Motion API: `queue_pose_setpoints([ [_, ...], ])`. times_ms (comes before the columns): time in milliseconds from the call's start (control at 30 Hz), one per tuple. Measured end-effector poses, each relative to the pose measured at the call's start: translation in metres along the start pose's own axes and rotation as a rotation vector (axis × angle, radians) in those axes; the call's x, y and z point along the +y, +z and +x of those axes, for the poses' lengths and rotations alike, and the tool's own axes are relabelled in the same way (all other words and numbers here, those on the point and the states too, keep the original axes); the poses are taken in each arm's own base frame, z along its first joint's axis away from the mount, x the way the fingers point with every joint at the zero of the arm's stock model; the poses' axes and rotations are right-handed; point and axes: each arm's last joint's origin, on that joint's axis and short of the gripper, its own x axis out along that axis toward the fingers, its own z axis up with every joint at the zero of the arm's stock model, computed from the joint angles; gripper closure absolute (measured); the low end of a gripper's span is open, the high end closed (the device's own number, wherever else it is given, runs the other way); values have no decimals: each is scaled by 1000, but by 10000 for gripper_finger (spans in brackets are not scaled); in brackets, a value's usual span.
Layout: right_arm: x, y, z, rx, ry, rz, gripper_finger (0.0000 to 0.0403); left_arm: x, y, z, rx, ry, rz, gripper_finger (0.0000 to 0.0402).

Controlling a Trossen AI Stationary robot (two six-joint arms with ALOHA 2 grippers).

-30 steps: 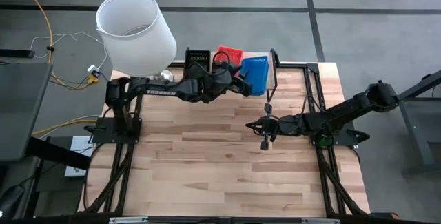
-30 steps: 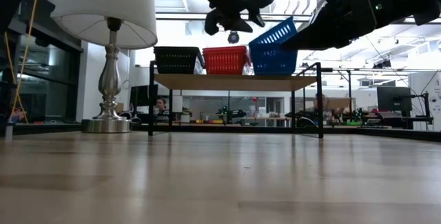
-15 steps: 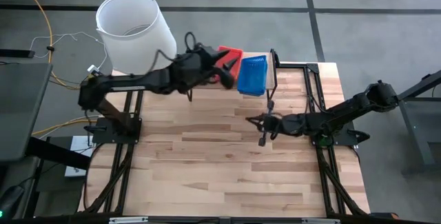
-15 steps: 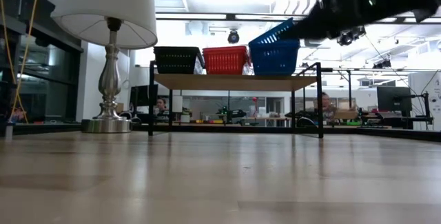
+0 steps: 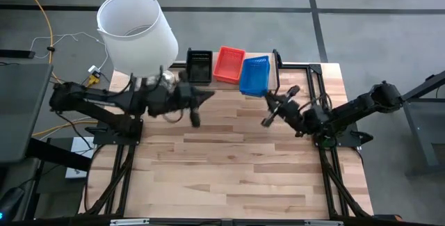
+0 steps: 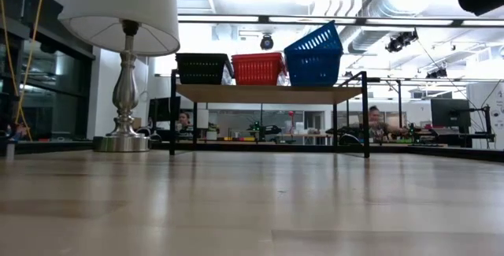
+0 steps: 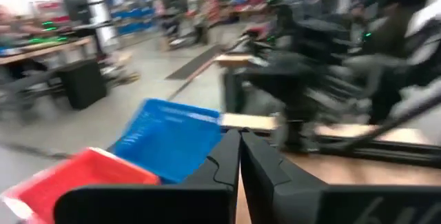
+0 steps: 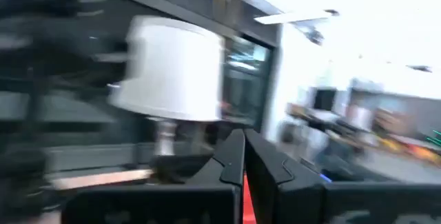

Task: Stack baskets on shelf by color
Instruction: Stack the blue bin on top of the blue bin on the shelf

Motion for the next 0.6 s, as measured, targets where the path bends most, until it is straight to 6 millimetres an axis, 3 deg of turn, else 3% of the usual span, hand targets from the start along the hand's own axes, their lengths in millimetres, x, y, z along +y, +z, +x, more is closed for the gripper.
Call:
queue_pose_setpoints([
  [133,-11,9,15,127,-160,-71,403,-9,-41,-27,-93,-123,-62,401],
  [267,-18,20,37,273,-110,-182,403,-18,-77,-51,-181,-230,-127,401],
  [433,-42,45,67,502,55,-176,403,-25,-102,-67,-208,-293,-154,401],
  [600,-67,66,78,633,122,-176,403,-31,-112,-72,-179,-328,-147,401],
])
